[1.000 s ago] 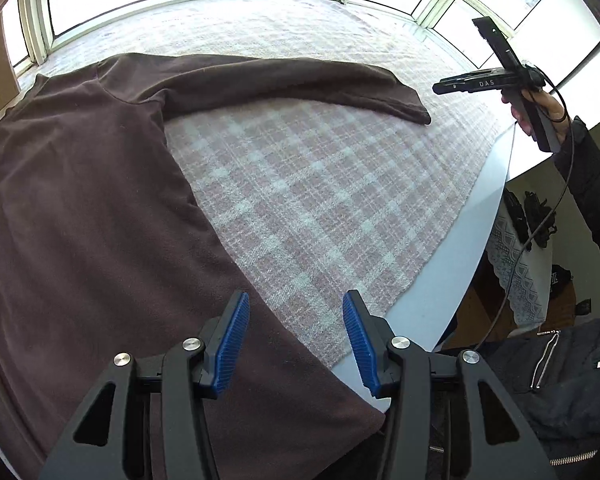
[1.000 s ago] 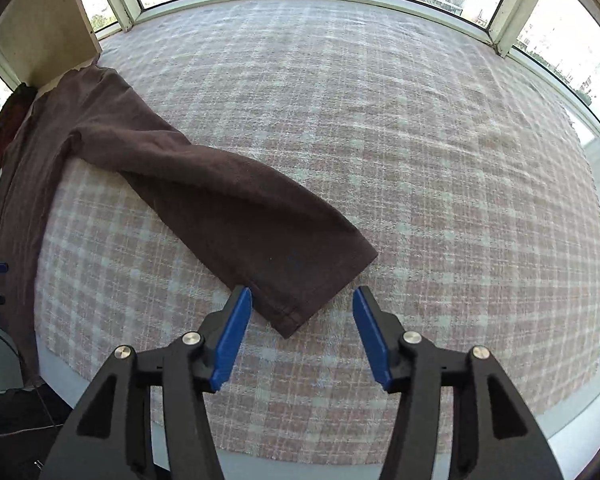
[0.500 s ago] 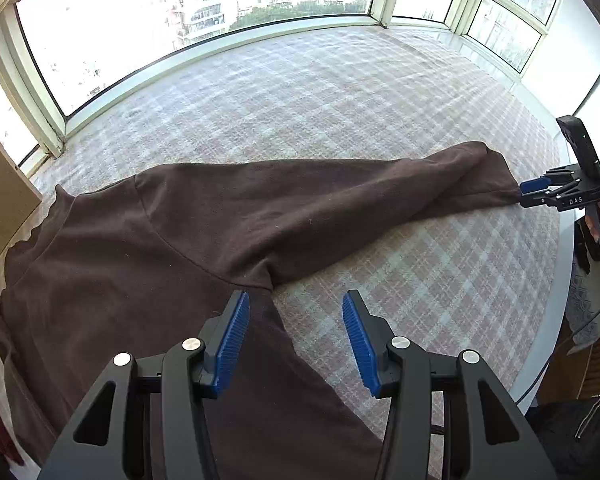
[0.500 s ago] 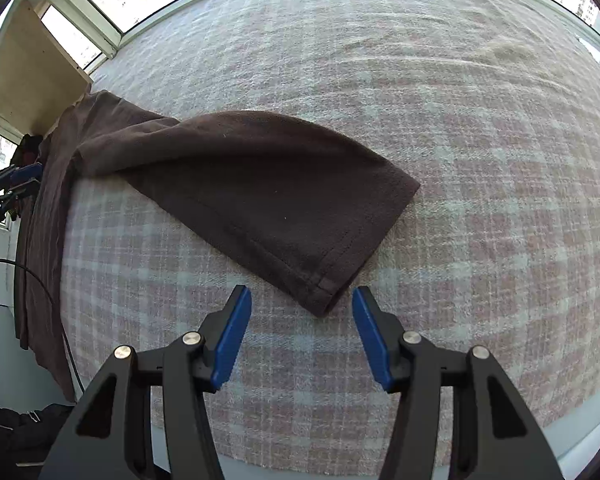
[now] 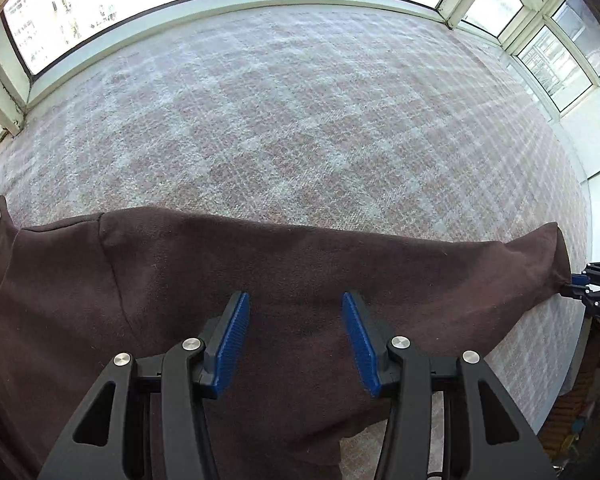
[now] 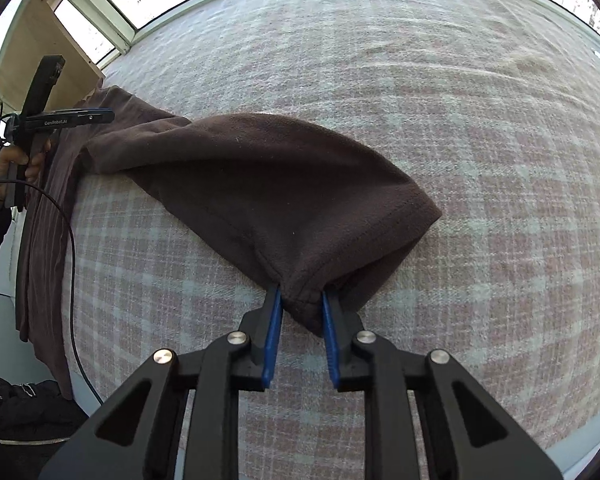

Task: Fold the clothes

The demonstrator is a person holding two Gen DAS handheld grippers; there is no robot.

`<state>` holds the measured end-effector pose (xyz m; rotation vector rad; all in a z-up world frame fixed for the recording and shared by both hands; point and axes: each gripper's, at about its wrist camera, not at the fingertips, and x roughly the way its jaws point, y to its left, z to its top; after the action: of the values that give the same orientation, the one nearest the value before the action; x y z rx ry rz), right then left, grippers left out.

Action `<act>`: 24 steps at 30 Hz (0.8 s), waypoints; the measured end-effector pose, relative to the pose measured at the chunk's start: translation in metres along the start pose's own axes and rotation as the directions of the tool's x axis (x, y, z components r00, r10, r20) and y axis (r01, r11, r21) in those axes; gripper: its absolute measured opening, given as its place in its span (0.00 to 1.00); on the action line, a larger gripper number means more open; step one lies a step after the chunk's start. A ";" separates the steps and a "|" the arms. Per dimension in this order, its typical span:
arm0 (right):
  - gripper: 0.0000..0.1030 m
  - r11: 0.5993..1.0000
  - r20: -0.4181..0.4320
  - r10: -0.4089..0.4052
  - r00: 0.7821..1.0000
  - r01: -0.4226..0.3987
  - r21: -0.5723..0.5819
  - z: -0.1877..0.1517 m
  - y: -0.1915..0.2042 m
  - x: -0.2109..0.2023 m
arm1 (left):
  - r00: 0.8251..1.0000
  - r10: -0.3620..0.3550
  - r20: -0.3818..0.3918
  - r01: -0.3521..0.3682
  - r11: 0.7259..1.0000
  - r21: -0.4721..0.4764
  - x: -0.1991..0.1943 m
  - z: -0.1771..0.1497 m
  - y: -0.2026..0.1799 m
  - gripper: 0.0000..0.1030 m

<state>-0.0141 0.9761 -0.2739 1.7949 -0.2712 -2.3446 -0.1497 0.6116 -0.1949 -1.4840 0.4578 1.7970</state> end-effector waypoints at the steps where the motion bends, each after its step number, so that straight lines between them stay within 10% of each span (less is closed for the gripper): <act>1: 0.18 1.000 -0.001 0.000 1.000 0.000 -0.009 -0.001 0.001 0.000 | 1.000 0.000 0.001 0.000 1.000 0.002 0.002 0.001 0.000 0.45; 24: 0.07 0.917 0.068 -0.181 0.981 0.193 -0.348 -0.077 0.041 -0.046 | 1.000 0.001 -0.010 0.000 0.993 0.117 -0.003 -0.001 -0.030 0.60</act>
<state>0.0728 0.9449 -0.2408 1.6674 0.3167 -2.3587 -0.1270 0.6298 -0.1866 -1.4134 0.5592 1.7336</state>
